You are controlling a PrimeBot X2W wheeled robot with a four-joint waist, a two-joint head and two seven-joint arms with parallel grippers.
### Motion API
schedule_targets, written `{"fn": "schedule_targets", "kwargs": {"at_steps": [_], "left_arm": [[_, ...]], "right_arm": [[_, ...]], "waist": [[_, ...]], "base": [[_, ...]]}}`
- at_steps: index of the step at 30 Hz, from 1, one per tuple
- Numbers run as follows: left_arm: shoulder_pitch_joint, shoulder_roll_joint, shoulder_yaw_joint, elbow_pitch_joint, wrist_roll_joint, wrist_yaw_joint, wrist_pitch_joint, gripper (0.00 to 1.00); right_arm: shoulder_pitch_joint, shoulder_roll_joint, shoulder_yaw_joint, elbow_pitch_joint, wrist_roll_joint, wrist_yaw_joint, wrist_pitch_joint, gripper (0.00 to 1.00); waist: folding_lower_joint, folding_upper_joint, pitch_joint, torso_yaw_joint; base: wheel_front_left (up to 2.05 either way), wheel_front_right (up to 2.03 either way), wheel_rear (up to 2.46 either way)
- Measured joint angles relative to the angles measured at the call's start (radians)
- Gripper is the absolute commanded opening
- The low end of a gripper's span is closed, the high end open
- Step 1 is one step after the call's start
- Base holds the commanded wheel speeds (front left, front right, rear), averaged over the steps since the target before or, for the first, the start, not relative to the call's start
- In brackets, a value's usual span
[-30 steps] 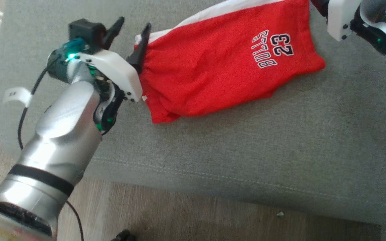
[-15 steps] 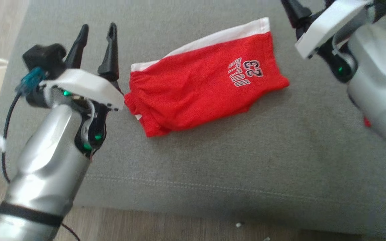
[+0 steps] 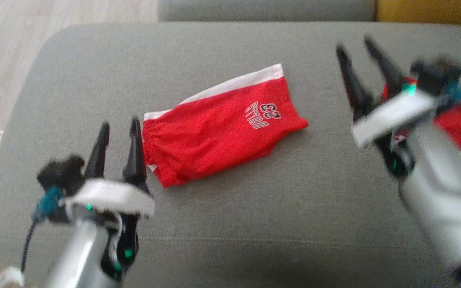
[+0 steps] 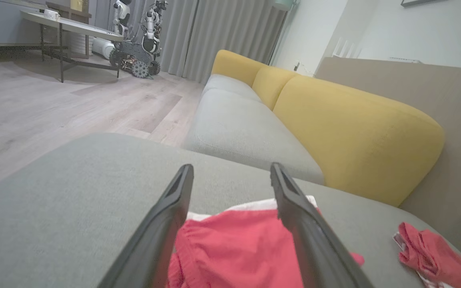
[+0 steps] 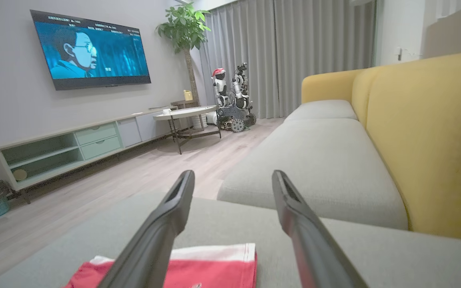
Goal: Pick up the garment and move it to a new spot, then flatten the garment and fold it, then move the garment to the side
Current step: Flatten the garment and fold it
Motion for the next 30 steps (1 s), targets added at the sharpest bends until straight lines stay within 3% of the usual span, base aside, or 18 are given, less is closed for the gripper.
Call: {"fn": "schedule_targets", "kwargs": {"at_steps": [7,13,21,30], "left_arm": [[0.202,-0.054,0.061,-0.047,0.104,-0.041,0.000,1.00],[0.329,-0.119,0.155,-0.077,0.180,-0.082,0.000,1.00],[0.362,-0.143,0.220,-0.113,0.240,-0.125,0.000,1.00],[0.368,-0.145,0.216,-0.094,0.349,-0.150,0.000,1.00]], "right_arm": [[0.348,0.098,-0.270,-0.137,-0.215,0.000,0.000,1.00],[0.537,0.196,-0.415,-0.234,-0.345,0.000,0.000,1.00],[0.615,0.242,-0.466,-0.318,-0.418,0.000,0.033,1.00],[0.652,0.256,-0.485,-0.369,-0.415,0.000,0.116,1.00]], "waist": [[0.0000,0.0000,-0.065,-0.041],[-0.0001,0.0000,-0.094,-0.058],[0.0000,0.0000,-0.101,-0.031],[0.0000,0.0000,-0.092,0.007]], "base": [[0.00,0.00,0.00],[0.00,0.00,0.00],[0.00,0.00,0.00],[0.00,0.00,0.00]]}}
